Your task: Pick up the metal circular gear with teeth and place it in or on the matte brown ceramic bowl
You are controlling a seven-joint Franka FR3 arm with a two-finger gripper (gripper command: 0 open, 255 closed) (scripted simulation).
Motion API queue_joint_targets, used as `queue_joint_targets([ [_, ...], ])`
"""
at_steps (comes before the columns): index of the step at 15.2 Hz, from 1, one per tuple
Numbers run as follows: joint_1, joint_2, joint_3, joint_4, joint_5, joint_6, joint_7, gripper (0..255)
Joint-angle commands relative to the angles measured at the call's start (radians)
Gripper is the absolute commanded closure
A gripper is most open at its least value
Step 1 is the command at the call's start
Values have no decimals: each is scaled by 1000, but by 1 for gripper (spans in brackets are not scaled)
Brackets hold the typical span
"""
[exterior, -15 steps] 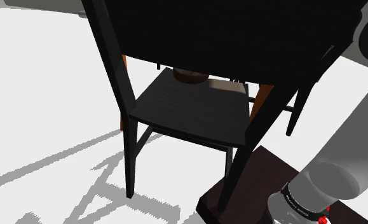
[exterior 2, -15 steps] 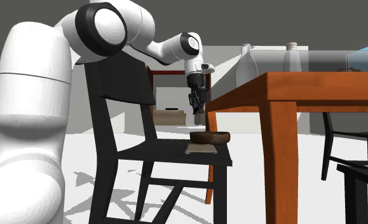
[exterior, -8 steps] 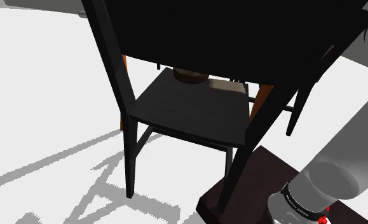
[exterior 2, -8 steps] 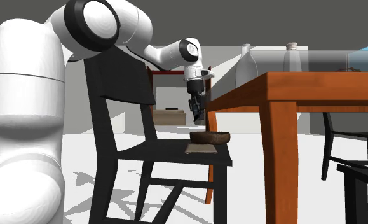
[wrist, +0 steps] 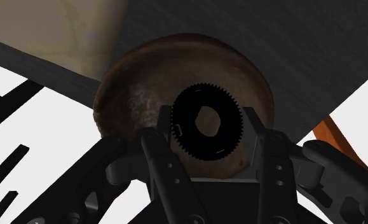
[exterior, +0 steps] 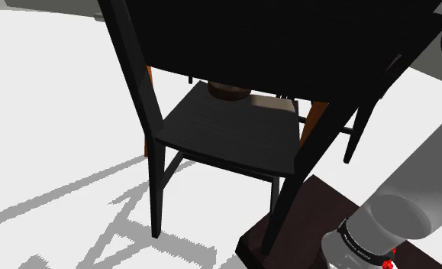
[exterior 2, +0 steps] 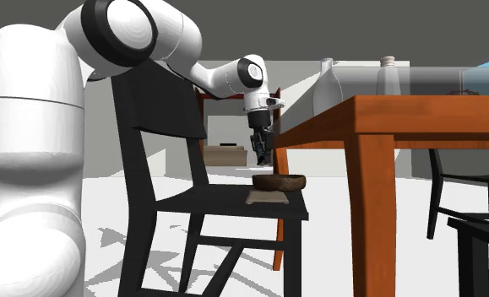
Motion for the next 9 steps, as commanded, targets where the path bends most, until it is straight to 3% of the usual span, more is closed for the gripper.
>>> queue_joint_targets([
  [1,-17,79,-17,8,-103,97,-14,255],
  [2,-17,79,-16,8,-103,97,-14,255],
  [3,-15,103,-13,16,-111,112,-7,0],
  [5,-10,141,-9,45,-122,118,5,0],
  [6,-15,101,-13,-8,-110,135,-4,0],
  [9,-9,77,-20,39,-102,65,-16,0],
])
